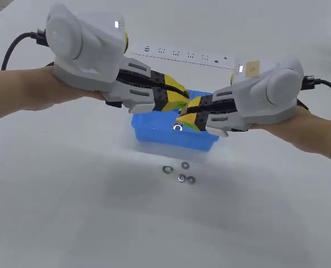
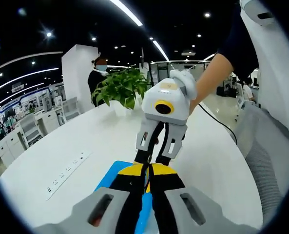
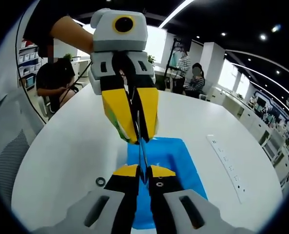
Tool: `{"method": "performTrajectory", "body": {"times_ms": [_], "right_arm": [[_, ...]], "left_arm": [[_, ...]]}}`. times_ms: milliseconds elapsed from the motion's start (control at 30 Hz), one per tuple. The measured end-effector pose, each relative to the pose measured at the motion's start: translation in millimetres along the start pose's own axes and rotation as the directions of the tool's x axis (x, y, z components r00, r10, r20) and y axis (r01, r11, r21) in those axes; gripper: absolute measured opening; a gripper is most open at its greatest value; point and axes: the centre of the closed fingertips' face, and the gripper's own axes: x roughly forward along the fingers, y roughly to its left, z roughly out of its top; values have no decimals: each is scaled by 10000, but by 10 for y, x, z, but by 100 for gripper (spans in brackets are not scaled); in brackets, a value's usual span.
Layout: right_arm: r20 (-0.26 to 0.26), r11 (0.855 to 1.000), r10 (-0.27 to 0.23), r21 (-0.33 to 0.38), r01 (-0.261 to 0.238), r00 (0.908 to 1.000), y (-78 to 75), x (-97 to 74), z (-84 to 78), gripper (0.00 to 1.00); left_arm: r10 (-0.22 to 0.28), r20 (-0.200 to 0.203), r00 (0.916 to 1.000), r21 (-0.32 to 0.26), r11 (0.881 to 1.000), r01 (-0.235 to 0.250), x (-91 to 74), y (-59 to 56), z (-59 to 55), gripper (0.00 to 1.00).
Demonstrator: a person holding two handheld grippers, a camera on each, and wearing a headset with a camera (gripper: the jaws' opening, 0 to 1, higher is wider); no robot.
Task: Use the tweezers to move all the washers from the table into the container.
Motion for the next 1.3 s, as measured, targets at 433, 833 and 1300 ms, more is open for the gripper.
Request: {"method": "performTrajectory", "body": {"times_ms": [433,833,1300], "right_arm": [[27,9999,-62,-100,63,10000,3,-25,17,9],[223,9989,-310,346,302,9993,-6,-51,95,12],[322,9876,-986,1257,938,9946,-81,-144,59,26]], "left_arm": [[65,-320,9995,496,9988,-49,12,-16,45,4],[225,-185,9996,582,9981,-214,-8,5,120,4],[673,9,9977,439,9968,-673,-103,62,166,4]]}}
